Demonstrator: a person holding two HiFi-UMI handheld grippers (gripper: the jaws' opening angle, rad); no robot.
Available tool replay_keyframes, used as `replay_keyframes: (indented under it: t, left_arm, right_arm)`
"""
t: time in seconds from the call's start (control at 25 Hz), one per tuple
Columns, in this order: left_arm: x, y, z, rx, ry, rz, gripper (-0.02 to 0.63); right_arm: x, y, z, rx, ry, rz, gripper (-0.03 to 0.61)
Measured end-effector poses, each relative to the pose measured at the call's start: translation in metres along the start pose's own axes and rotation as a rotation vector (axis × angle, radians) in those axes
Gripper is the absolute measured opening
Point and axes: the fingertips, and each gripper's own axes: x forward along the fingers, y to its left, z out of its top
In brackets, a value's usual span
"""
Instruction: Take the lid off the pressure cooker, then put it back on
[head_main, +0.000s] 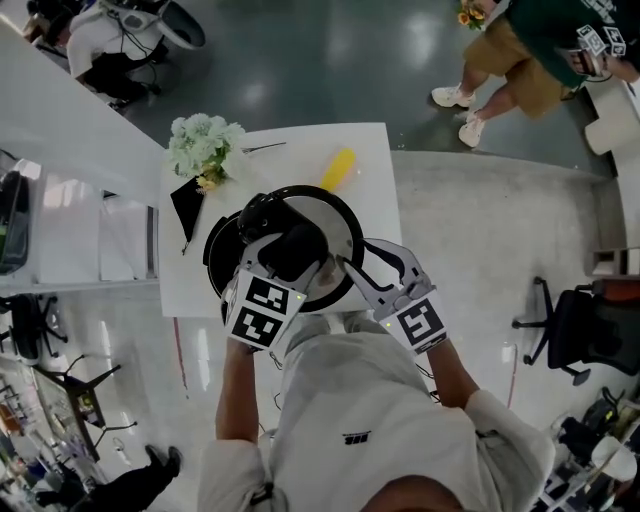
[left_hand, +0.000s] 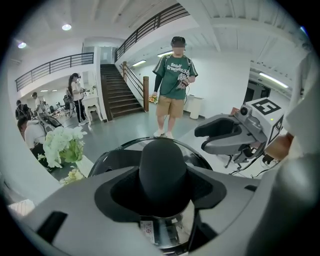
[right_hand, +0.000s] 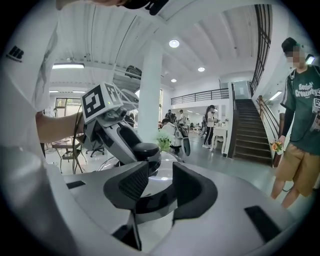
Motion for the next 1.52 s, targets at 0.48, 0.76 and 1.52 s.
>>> replay_keyframes:
  t: [0.48, 0.76, 1.52]
  left_arm:
    - [-0.018, 0.051, -0.053, 0.022, 0.051, -0.068, 0.287]
    - [-0.02, 0.065, -0.076, 0.042, 0.082, -0.122, 0.287]
    - [-0.015, 0.071, -0.08, 0.031, 0.095, -0.187, 0.287]
  right_arm:
    - [0.053, 0.036, 0.01, 0.001, 0.032, -0.017, 0.15]
    - [0.075, 0.048, 0.005, 0.004, 0.067, -0.03, 0.15]
    - [0.09, 0.053, 0.008, 0.019, 0.074, -0.042, 0.15]
